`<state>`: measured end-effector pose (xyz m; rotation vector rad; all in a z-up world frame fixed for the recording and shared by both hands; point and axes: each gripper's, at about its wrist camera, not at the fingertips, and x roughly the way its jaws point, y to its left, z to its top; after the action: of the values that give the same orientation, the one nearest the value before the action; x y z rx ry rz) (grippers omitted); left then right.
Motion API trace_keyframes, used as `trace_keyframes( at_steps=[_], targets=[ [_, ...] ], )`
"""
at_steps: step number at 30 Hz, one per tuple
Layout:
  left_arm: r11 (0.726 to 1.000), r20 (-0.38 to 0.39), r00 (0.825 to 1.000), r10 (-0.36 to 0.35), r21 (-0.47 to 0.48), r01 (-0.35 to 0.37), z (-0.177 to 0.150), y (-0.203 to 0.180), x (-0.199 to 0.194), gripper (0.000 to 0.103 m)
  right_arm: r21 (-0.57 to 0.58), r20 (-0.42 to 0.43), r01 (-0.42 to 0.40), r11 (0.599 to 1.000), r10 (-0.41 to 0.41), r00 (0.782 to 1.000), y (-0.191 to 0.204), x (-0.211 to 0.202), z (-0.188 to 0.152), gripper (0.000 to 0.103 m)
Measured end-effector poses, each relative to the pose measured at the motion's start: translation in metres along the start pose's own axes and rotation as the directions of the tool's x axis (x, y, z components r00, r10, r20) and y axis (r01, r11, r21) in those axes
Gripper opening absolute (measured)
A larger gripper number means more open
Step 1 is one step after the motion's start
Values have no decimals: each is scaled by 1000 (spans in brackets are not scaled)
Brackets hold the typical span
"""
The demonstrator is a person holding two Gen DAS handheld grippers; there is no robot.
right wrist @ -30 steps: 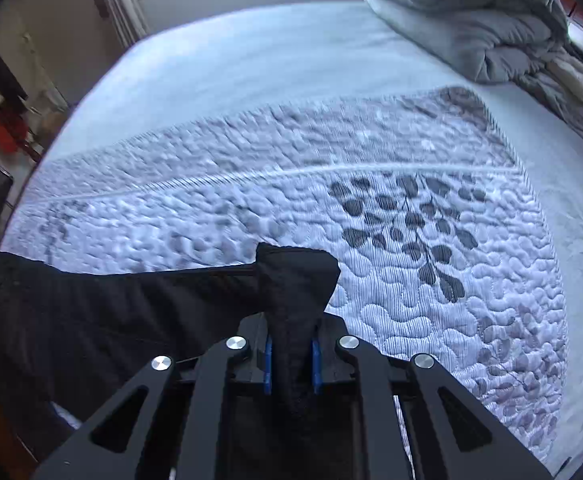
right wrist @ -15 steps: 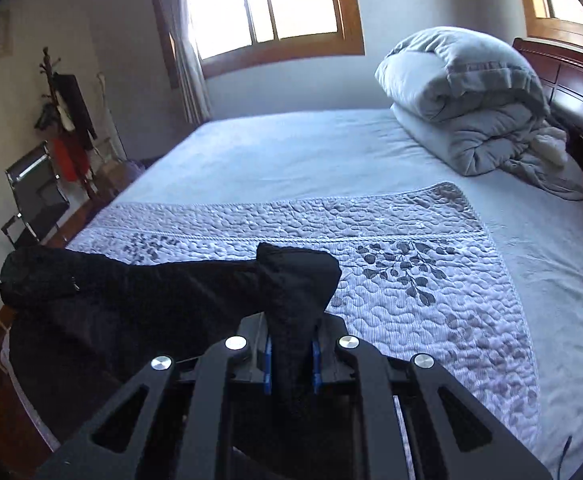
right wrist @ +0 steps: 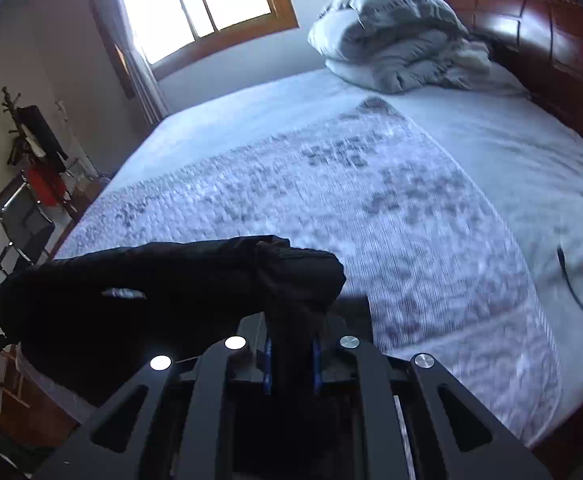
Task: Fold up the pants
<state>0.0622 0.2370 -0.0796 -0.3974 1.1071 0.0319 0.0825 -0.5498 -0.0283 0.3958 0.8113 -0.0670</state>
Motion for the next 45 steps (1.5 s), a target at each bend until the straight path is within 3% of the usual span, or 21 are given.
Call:
trace_keyframes(
  at_steps=[1,3,4,5,6,8,11,15,20,21,24,25,26,28,33,35,37,40,42,44,45],
  targets=[
    [1000,3,1000,-1,-15,1,-6,5,-1,22,21,-18,-8,1000,9,1000,-3,1,-7,24],
    [998,13,1000,3,-62,-2,-15,13,-6,59,49,-40,-3,999,5,999,-9,0,-19,39],
    [996,26,1000,11,-91,-8,-20,18,-10,84,60,-52,-3,998,7,999,-10,0,-23,47],
    [994,41,999,17,-107,-12,-25,21,-15,90,66,-61,0,998,4,998,-12,-2,-26,60],
    [991,59,998,5,-131,3,-33,25,-21,90,62,-70,16,998,-12,998,-12,-4,-31,72],
    [986,48,999,-22,-166,30,-40,31,-24,90,48,-106,34,998,-29,994,-13,-5,-38,81],
    [961,40,995,-94,-256,101,-60,39,-27,90,35,-127,63,997,-58,990,-16,-10,-43,81],
    [905,130,963,-234,-334,265,-80,31,-34,90,90,-103,74,993,-65,993,-28,-28,-48,81],
    [874,208,945,-254,-369,316,-63,14,-32,91,101,-90,71,992,-62,994,-26,-33,-48,81],
    [875,205,949,-240,-378,303,-53,12,-28,91,102,-84,68,992,-60,995,-25,-34,-48,81],
    [879,81,991,-106,-458,131,-26,18,-4,91,114,-63,49,992,-42,997,-20,-38,-49,81],
    [860,81,989,-120,-490,145,-19,23,4,84,118,-59,47,992,-40,997,-19,-39,-50,81],
    [842,99,984,-149,-509,179,-14,25,9,59,121,-58,45,992,-38,998,-18,-39,-50,81],
    [816,119,970,-214,-523,245,3,26,15,30,127,-57,43,991,-36,998,-15,-40,-51,81],
    [895,183,973,-138,-398,202,37,3,-5,14,120,-34,26,992,-22,999,-5,-50,-49,81],
    [913,169,982,-79,-384,139,37,5,-4,14,142,-25,7,990,-3,1000,-3,-57,-50,82],
    [941,83,997,4,-336,24,30,8,15,19,175,-10,-28,984,30,1000,-3,-64,-50,83],
    [947,64,998,23,-320,-2,21,12,25,27,232,1,-98,968,101,995,-2,-74,-50,83],
    [936,83,997,2,-351,28,18,13,19,41,265,19,-179,948,180,983,3,-81,-50,83],
    [924,112,993,-23,-377,63,13,9,5,73,283,32,-260,923,262,965,10,-86,-50,86],
    [921,115,993,-5,-386,50,11,8,0,79,294,31,-300,907,305,952,16,-88,-50,91]
  ],
)
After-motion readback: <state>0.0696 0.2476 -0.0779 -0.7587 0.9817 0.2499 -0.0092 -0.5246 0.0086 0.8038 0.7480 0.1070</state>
